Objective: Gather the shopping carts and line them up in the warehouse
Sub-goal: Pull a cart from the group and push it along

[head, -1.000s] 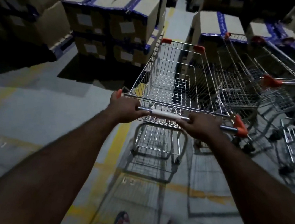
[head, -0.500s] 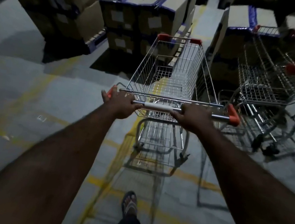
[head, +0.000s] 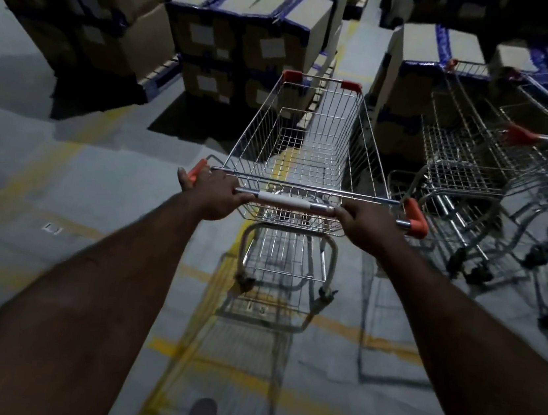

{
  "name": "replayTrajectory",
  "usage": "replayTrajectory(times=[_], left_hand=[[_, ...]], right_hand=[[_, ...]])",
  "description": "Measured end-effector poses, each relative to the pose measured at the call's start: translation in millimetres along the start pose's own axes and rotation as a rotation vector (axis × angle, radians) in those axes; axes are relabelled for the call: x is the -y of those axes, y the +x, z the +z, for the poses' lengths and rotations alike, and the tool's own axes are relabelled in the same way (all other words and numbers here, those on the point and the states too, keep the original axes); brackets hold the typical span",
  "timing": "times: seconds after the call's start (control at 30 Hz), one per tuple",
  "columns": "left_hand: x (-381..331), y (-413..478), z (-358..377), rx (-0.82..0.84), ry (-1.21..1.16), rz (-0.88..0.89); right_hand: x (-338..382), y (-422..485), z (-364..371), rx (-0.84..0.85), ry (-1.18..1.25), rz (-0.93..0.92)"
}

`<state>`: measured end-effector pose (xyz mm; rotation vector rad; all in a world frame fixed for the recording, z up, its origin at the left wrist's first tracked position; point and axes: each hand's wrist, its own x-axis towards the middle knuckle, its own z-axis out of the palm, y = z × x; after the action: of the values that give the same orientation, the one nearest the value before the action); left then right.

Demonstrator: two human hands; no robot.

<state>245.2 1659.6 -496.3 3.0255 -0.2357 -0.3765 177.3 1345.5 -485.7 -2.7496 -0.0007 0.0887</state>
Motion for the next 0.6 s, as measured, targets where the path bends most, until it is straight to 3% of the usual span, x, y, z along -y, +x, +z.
replayTrajectory(times=[0.2, 0.6], left_hand=[[4.2, 8.3, -5.5, -0.047, 0.021, 0.053], [61.0, 35.3, -14.0, -0.040, 0.030, 0.060]], right_hand=[[7.5, -8.3, 8.0, -0.072, -0.084, 0.087], [56.3, 20.5, 21.2, -0.012, -0.071, 0.110]])
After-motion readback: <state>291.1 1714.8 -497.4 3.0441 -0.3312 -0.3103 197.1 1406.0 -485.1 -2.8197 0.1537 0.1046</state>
